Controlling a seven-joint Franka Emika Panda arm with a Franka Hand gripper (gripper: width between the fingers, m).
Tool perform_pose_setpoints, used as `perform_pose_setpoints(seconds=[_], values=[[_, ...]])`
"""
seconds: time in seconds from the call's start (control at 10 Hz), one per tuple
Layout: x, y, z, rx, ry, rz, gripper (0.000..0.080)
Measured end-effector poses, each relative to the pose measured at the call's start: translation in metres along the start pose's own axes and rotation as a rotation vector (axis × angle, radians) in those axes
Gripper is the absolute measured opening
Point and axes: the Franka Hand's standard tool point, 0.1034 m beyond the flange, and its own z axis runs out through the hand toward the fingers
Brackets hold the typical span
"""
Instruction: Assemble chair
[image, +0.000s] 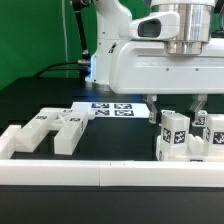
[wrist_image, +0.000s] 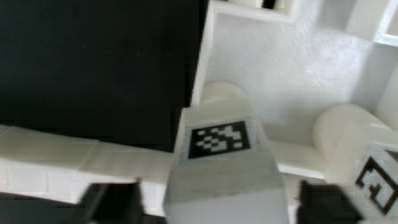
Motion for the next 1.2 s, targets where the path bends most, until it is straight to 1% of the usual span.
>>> perform_pose_setpoints(seconds=[0.1,0.2,0.5,0.9,1.2], values=[[0.0001,0.0001,-0.0001,0.0,0.0,0.0,0.0284],[0.0001,0.0001,-0.0001,0.0,0.0,0.002,0.0288],[0.0004,0.0006,-0.0004,0.001,0.001,0.288,0.0288],[-0.0016,0.0048,-0.0002,-0.003,-0.004,0.527,0.0288],[-0.0055,0.0083,-0.0007,-0.011,-0.017,0.609,0.0292]])
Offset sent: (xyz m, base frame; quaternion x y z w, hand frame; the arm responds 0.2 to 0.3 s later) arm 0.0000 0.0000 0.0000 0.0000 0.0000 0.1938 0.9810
